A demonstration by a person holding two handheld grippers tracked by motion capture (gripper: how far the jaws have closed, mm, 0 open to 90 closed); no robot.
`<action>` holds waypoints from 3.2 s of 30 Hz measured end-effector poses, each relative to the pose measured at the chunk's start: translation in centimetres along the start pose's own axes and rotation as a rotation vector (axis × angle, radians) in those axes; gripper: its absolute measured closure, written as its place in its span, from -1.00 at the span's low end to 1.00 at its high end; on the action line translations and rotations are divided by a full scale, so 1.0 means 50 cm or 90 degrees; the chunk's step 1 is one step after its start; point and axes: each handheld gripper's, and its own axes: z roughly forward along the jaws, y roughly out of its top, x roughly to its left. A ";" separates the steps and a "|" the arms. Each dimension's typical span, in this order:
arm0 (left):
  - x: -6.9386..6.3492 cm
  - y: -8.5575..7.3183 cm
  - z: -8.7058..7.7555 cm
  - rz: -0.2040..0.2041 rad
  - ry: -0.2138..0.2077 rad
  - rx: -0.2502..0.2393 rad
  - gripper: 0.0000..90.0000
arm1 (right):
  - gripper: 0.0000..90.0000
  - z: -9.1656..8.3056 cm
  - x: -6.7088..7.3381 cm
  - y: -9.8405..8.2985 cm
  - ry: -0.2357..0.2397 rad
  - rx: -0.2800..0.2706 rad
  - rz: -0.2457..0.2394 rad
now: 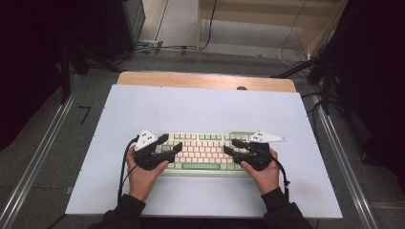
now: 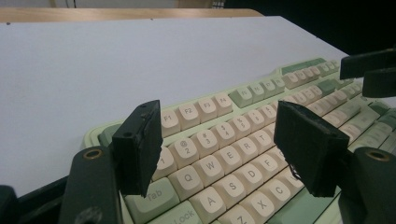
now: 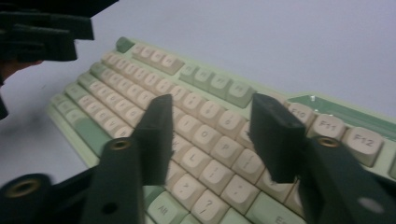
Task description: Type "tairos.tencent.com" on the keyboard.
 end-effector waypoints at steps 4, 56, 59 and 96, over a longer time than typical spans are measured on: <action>0.001 0.000 0.000 -0.002 -0.002 -0.001 -0.27 | -0.27 -0.005 -0.007 0.001 -0.031 -0.025 0.016; -0.017 0.002 0.040 -0.014 -0.037 0.005 0.13 | -0.25 0.007 -0.010 -0.003 -0.041 -0.007 0.023; -0.016 0.003 0.042 -0.017 -0.051 0.006 0.31 | -0.24 0.008 -0.009 -0.003 -0.041 -0.006 0.024; -0.047 0.009 0.092 0.023 -0.083 0.057 1.00 | -0.20 0.012 -0.007 -0.003 -0.043 0.001 0.016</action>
